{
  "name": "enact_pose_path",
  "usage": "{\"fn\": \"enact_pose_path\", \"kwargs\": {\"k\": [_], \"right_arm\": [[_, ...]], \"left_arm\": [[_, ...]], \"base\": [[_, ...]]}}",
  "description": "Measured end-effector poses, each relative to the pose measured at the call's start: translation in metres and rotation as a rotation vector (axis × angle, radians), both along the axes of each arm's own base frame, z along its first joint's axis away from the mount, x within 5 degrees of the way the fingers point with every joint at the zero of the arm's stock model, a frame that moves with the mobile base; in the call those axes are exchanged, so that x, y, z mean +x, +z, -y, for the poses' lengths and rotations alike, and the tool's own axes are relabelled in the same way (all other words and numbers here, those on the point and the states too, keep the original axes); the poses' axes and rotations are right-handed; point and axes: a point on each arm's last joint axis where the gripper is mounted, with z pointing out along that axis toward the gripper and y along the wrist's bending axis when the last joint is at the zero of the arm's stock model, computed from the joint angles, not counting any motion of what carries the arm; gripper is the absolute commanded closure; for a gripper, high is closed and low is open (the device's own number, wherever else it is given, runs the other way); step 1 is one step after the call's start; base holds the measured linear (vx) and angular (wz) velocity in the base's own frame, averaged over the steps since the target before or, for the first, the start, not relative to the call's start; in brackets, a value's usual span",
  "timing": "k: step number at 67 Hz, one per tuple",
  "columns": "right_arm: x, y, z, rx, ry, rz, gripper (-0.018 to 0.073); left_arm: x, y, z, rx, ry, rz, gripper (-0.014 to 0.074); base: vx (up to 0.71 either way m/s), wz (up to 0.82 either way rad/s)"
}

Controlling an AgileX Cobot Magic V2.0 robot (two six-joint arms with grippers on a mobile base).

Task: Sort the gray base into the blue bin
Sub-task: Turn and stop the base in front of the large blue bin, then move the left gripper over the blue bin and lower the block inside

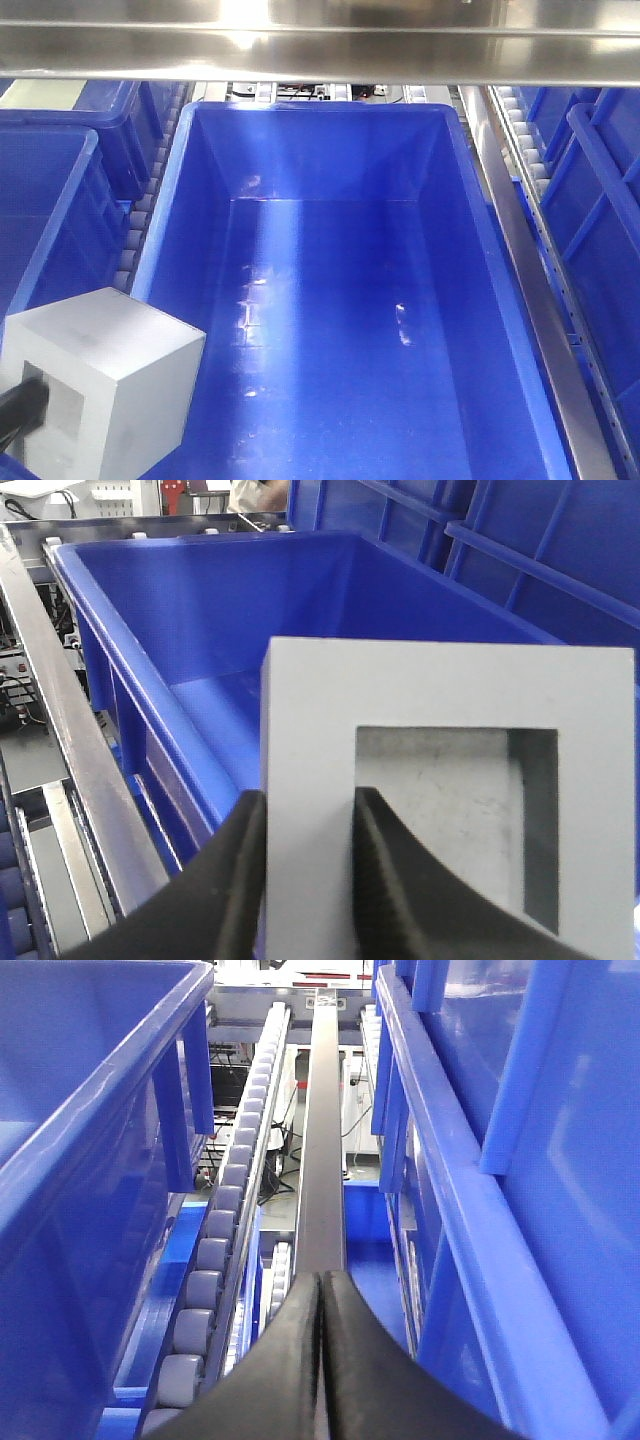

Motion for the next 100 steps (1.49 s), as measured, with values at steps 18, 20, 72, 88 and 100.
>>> {"fn": "enact_pose_path", "kwargs": {"k": [18,20,72,88,100], "right_arm": [[0.0,0.0,0.0,0.0,0.0,0.0,0.0564],[0.0,0.0,0.0,0.0,0.0,0.0,0.0564],[0.0,0.0,0.0,0.0,0.0,0.0,0.0564],[0.0,0.0,0.0,0.0,0.0,0.0,0.0564],[0.0,0.0,0.0,0.0,0.0,0.0,0.0564]], "left_arm": [[0.0,0.0,0.0,0.0,0.0,0.0,0.0603],[0.0,0.0,0.0,0.0,0.0,0.0,0.0603],[0.002,0.01,0.002,-0.046,-0.003,-0.005,0.06],[0.035,0.049,0.024,-0.031,0.0,-0.038,0.0594],[0.083,0.061,0.055,0.031,0.001,-0.124,0.0594]], "base": [[0.0,0.0],[0.0,0.0],[0.0,0.0],[0.0,0.0],[0.0,0.0]]}}
